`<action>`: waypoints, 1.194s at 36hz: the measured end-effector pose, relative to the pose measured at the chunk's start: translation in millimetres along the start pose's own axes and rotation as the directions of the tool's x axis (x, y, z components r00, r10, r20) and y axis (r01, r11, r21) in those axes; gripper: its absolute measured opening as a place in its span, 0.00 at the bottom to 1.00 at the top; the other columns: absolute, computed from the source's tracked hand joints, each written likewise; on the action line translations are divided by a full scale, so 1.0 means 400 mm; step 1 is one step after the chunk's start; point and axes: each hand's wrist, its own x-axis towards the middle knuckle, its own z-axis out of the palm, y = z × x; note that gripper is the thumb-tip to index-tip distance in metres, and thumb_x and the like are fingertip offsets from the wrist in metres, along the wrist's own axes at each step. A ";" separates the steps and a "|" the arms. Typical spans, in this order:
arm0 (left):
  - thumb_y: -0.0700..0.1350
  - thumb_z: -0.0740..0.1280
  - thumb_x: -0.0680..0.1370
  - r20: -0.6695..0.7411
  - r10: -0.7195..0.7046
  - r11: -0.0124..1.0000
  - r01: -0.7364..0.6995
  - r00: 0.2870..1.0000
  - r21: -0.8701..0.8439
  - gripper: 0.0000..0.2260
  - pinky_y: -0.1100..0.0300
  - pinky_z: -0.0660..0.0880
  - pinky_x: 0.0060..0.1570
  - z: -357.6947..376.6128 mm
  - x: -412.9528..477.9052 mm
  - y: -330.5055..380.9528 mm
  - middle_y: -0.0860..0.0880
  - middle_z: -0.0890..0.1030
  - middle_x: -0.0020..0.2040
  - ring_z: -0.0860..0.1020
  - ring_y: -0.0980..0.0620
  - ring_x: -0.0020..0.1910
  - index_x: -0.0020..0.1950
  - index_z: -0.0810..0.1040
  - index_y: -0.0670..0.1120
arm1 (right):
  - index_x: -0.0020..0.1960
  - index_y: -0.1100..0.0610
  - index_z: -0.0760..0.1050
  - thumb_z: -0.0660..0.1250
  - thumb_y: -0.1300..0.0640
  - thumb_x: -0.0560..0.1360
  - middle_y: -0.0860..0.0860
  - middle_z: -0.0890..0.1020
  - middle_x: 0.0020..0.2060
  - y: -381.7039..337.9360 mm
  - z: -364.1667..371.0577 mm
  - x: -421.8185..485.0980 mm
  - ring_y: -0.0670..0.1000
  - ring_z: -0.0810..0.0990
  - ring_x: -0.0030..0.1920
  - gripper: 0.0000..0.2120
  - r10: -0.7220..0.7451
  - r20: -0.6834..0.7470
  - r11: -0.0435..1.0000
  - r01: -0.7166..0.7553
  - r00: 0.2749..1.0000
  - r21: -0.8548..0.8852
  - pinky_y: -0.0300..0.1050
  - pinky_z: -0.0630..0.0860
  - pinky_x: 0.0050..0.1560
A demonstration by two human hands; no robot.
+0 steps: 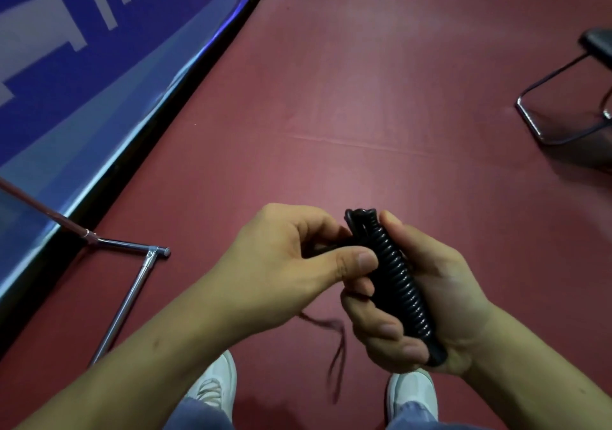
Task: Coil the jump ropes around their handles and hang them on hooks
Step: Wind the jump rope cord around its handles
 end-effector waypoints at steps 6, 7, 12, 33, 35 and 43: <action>0.46 0.77 0.72 -0.157 -0.059 0.975 0.091 0.986 0.201 0.06 0.62 0.74 0.35 0.003 0.006 0.003 0.49 0.84 0.32 0.78 0.59 0.30 0.39 0.83 0.46 | 0.49 0.61 0.79 0.64 0.32 0.75 0.58 0.76 0.29 -0.001 0.023 0.005 0.51 0.74 0.19 0.30 -0.073 -0.260 0.988 0.034 0.963 -0.151 0.36 0.63 0.21; 0.48 0.78 0.71 -0.182 -0.069 0.967 0.111 0.981 0.228 0.07 0.60 0.73 0.34 0.002 0.008 0.000 0.47 0.84 0.34 0.76 0.58 0.30 0.39 0.83 0.47 | 0.53 0.58 0.81 0.62 0.33 0.76 0.58 0.76 0.30 -0.001 0.031 0.005 0.51 0.73 0.19 0.28 -0.110 -0.294 0.978 0.051 0.950 -0.202 0.36 0.65 0.21; 0.52 0.78 0.69 -0.242 -0.080 0.949 0.148 0.967 0.278 0.10 0.50 0.74 0.36 0.002 0.013 -0.001 0.46 0.82 0.34 0.74 0.55 0.31 0.38 0.82 0.47 | 0.53 0.51 0.84 0.62 0.34 0.73 0.59 0.75 0.32 0.003 0.067 0.012 0.51 0.69 0.21 0.24 -0.273 -0.395 0.921 0.121 0.877 -0.369 0.38 0.68 0.25; 0.48 0.67 0.80 -0.075 0.125 0.839 -0.065 0.989 0.540 0.15 0.58 0.63 0.25 -0.005 -0.015 -0.003 0.51 0.68 0.24 0.66 0.50 0.24 0.34 0.75 0.44 | 0.59 0.52 0.78 0.65 0.36 0.73 0.53 0.72 0.31 -0.025 0.067 0.010 0.47 0.66 0.21 0.24 -0.267 -0.502 0.960 0.180 0.823 -0.215 0.35 0.62 0.22; 0.46 0.67 0.79 -0.074 0.109 0.853 -0.055 0.991 0.520 0.15 0.61 0.62 0.23 0.000 -0.027 0.004 0.52 0.68 0.23 0.64 0.55 0.22 0.33 0.74 0.45 | 0.62 0.59 0.74 0.66 0.36 0.72 0.55 0.73 0.31 -0.027 0.065 0.010 0.49 0.66 0.22 0.30 -0.306 -0.516 0.941 0.169 0.800 -0.294 0.36 0.63 0.24; 0.50 0.65 0.80 0.043 0.048 0.794 -0.064 0.998 0.604 0.16 0.60 0.64 0.24 -0.004 -0.035 0.020 0.52 0.73 0.26 0.70 0.50 0.24 0.32 0.73 0.52 | 0.36 0.55 0.79 0.67 0.37 0.74 0.58 0.76 0.30 -0.001 0.068 0.031 0.54 0.68 0.25 0.21 -0.518 -0.508 0.727 0.041 0.688 -0.686 0.41 0.63 0.25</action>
